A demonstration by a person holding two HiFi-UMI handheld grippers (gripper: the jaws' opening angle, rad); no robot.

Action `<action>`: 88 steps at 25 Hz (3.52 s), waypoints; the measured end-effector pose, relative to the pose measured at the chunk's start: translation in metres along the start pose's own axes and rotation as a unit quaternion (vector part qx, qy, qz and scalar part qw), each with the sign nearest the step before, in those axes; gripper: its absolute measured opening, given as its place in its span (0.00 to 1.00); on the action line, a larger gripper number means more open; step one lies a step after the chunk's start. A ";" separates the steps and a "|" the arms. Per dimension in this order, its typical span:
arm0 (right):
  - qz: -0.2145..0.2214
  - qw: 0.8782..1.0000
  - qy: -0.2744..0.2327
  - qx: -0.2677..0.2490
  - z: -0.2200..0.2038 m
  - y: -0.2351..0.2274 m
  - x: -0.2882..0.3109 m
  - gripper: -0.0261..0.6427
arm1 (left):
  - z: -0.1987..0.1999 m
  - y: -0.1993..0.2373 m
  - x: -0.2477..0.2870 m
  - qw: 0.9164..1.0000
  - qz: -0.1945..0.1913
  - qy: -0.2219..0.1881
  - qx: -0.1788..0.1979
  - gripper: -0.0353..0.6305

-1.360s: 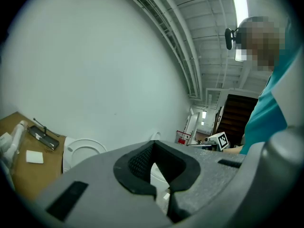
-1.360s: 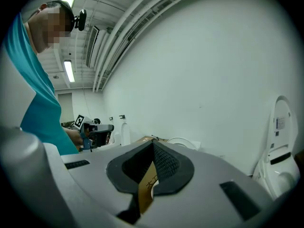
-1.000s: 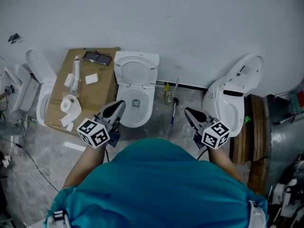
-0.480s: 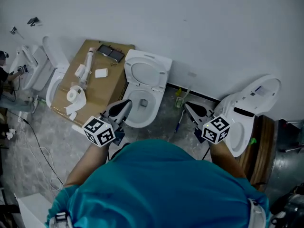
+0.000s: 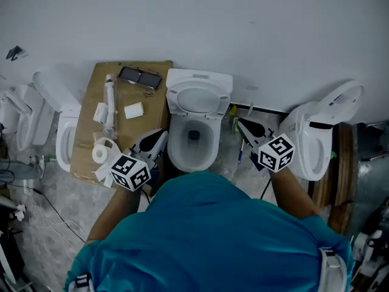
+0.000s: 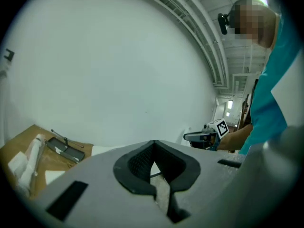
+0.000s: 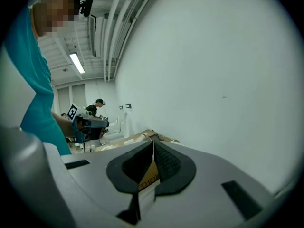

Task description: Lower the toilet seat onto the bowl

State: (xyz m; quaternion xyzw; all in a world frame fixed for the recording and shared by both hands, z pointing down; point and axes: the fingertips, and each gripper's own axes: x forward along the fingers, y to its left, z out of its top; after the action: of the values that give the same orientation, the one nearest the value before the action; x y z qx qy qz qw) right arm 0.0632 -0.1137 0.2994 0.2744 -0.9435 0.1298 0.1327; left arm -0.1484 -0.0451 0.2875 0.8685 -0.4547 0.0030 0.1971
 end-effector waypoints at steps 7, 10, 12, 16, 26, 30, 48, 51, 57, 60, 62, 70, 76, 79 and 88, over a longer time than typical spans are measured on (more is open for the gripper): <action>-0.037 0.998 0.052 0.009 -0.019 -0.023 0.080 0.04 | -0.001 0.092 0.058 0.995 -0.026 0.074 0.060 0.06; -0.038 0.997 0.069 -0.012 -0.033 -0.049 0.101 0.04 | -0.013 0.110 0.098 0.986 -0.021 0.110 0.122 0.06; -0.039 0.996 0.073 -0.026 -0.038 -0.071 0.115 0.04 | -0.021 0.119 0.127 0.976 -0.016 0.133 0.173 0.06; -0.037 0.992 0.092 -0.072 -0.053 -0.106 0.147 0.09 | -0.047 0.139 0.184 0.947 -0.015 0.185 0.262 0.08; -0.039 0.976 0.145 -0.158 -0.091 -0.154 0.223 0.20 | -0.107 0.192 0.274 0.868 -0.042 0.291 0.400 0.22; -0.041 0.969 0.163 -0.179 -0.103 -0.163 0.237 0.22 | -0.113 0.198 0.287 0.857 -0.053 0.299 0.417 0.22; -0.043 0.965 0.171 -0.196 -0.115 -0.161 0.247 0.22 | -0.129 0.191 0.281 0.844 -0.067 0.303 0.437 0.22; -0.041 0.964 0.171 -0.197 -0.116 -0.160 0.246 0.22 | -0.129 0.190 0.280 0.843 -0.068 0.305 0.438 0.22; -0.037 0.963 0.172 -0.206 -0.118 -0.155 0.242 0.22 | -0.131 0.187 0.274 0.837 -0.074 0.310 0.444 0.22; -0.034 0.959 0.180 -0.215 -0.119 -0.154 0.242 0.22 | -0.132 0.185 0.271 0.834 -0.081 0.314 0.445 0.22; -0.031 0.956 0.188 -0.221 -0.121 -0.154 0.242 0.22 | -0.133 0.184 0.270 0.833 -0.084 0.317 0.446 0.22; -0.019 0.954 0.195 -0.228 -0.126 -0.148 0.235 0.13 | -0.139 0.178 0.262 0.825 -0.099 0.328 0.450 0.22; 0.012 0.948 0.208 -0.241 -0.132 -0.133 0.227 0.12 | -0.150 0.167 0.258 0.812 -0.126 0.345 0.454 0.22; 0.022 0.947 0.211 -0.242 -0.135 -0.128 0.224 0.12 | -0.152 0.164 0.255 0.808 -0.137 0.351 0.454 0.21; 0.047 0.941 0.220 -0.255 -0.143 -0.109 0.213 0.11 | -0.158 0.150 0.241 0.793 -0.168 0.360 0.462 0.13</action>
State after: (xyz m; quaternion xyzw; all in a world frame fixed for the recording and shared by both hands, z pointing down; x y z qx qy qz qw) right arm -0.0240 -0.2601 0.5199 0.1519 -0.9041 -0.0517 0.3960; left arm -0.0981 -0.2575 0.5288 0.8551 -0.1426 0.4920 -0.0804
